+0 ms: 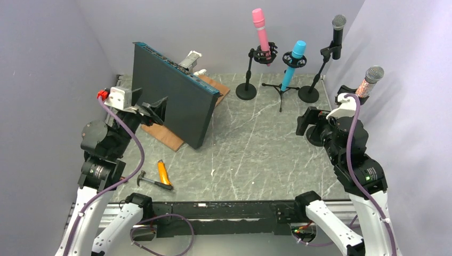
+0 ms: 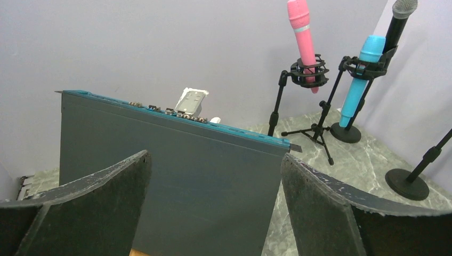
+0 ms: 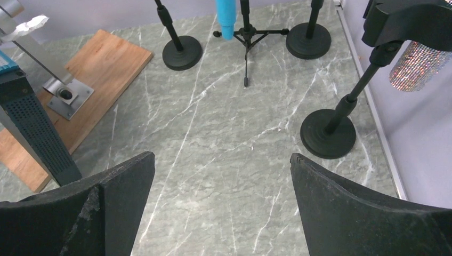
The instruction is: Remove the microphone from the stand
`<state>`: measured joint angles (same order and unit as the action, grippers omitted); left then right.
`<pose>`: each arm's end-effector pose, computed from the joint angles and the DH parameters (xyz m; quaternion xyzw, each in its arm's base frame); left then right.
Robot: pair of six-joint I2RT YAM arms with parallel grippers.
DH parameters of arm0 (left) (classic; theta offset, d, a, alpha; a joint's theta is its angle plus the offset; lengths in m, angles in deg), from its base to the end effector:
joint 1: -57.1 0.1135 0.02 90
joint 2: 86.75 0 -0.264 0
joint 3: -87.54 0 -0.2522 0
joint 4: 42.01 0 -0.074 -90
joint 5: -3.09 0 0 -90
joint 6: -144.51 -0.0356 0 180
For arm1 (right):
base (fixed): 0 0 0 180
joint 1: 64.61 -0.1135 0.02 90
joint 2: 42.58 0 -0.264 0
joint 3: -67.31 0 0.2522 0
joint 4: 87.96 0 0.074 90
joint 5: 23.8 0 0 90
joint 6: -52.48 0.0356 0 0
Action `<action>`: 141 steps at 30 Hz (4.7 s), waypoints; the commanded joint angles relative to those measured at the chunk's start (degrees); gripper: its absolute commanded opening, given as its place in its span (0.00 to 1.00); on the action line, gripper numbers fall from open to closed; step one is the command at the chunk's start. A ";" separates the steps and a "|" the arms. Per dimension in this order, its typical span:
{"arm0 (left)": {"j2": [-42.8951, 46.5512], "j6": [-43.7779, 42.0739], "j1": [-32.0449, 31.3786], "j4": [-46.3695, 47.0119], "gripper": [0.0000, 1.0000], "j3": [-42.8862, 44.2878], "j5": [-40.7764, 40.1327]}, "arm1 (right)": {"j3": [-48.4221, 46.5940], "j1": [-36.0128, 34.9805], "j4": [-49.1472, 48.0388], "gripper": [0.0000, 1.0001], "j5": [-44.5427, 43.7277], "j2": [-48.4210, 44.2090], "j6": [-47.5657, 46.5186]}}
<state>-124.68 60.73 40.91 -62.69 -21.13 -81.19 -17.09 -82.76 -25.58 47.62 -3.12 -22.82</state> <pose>0.1229 -0.0394 0.4387 0.0930 0.6179 -0.1822 0.7592 0.0962 0.0196 0.4271 0.0715 0.7981 0.0403 0.5969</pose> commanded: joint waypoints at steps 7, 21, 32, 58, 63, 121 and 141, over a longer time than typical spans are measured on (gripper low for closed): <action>-0.17 2.49 4.06 1.77 0.93 0.32 8.21 | -0.04 0.21 -1.21 1.00 0.68 0.88 0.33; -1.13 5.00 4.06 4.98 0.91 -1.76 11.17 | 8.49 0.23 -11.65 1.00 3.39 -3.30 -0.64; 0.69 5.29 3.00 8.58 0.88 -4.95 9.06 | 14.73 0.22 -17.58 1.00 7.95 -6.33 -0.86; -7.94 3.67 -3.11 -2.32 0.85 2.47 5.89 | -2.59 0.24 -17.93 1.00 -7.67 16.32 2.07; -7.65 3.02 -4.35 -3.10 0.85 2.42 5.03 | -5.08 1.25 -26.49 1.00 -7.61 23.48 -0.57; -7.29 3.10 -6.93 -2.45 0.84 1.26 6.43 | -50.58 10.59 -32.64 0.18 -1.98 59.44 -13.06; -6.73 4.35 -6.93 -0.79 0.84 -0.01 7.32 | -39.34 10.58 -36.30 0.00 3.76 39.83 0.15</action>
<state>-132.33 64.45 34.25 -66.75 -20.94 -74.66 -59.12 -72.25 -61.53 47.35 39.35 -29.24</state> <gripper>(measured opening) 0.845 0.506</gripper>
